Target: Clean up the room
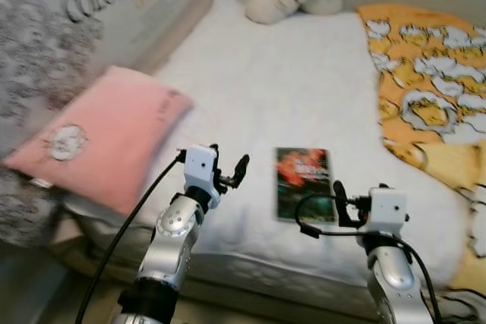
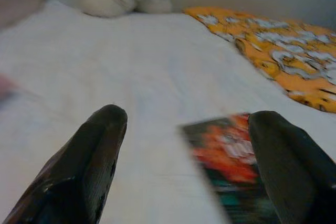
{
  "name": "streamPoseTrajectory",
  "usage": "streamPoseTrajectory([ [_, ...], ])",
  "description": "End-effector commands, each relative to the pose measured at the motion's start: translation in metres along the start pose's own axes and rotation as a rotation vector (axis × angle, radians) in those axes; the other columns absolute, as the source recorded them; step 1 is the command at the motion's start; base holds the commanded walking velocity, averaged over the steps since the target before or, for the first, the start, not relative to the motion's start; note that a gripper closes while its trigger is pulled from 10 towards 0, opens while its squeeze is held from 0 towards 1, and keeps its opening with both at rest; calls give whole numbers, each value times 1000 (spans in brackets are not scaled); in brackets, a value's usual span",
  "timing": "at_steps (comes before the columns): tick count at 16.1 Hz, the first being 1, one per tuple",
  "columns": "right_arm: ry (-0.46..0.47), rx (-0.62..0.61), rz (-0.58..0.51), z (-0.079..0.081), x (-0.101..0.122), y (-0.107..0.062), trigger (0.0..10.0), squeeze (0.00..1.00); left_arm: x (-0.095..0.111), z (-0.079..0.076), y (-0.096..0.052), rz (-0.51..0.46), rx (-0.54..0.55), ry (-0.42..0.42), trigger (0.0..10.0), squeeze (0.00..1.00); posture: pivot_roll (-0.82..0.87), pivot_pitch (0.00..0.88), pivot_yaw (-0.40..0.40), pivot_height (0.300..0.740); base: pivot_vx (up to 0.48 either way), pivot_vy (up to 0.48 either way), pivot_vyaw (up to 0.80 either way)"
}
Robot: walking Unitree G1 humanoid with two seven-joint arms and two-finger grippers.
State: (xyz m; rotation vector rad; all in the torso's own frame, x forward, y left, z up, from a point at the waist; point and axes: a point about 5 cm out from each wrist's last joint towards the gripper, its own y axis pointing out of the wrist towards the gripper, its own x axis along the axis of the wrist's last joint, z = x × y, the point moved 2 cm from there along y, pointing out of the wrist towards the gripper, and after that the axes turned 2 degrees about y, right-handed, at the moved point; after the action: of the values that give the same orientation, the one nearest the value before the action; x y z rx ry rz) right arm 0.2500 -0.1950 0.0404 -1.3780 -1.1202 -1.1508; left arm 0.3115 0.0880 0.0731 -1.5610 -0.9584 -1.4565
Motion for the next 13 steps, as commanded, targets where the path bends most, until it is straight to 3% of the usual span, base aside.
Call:
streamPoseTrajectory([
  [1, -59, 28, 28, -7, -4, -7, 10000, 0, -5, -1, 5, 37, 15, 7, 10000, 0, -69, 0, -3, 740, 0, 0, -775],
  [4, -91, 36, 102, -16, -19, -23, 10000, 0, -30, 32, 15, 207, 149, -22, 10000, 0, -108, 0, -31, 740, 0, 0, -750],
  [6, -131, 72, 150, -21, -30, -35, 10000, 0, -33, 39, 23, 255, 207, 10, 10000, 0, -134, 0, -57, 740, 0, 0, -753],
  [8, -168, 122, 167, -22, -35, -53, 10000, 0, -21, 54, 29, 220, 335, 119, 10000, 0, -163, 34, -79, 740, 0, 0, -375],
  [9, -145, 137, 193, -21, -38, -57, 10000, 0, -14, 61, 29, 200, 389, 212, 10000, 0, -174, 55, -87, 740, 0, 0, 0],
  [11, -157, 170, 163, -14, -30, -60, 10000, 0, -9, 75, 26, 202, 475, 330, 10000, 0, -191, 82, -93, 740, 0, 0, 0],
  [13, -154, 184, 151, -12, -24, -64, 10000, 0, -3, 101, 15, 199, 604, 418, 10000, 0, -199, 112, -100, 740, 0, 0, 0],
])
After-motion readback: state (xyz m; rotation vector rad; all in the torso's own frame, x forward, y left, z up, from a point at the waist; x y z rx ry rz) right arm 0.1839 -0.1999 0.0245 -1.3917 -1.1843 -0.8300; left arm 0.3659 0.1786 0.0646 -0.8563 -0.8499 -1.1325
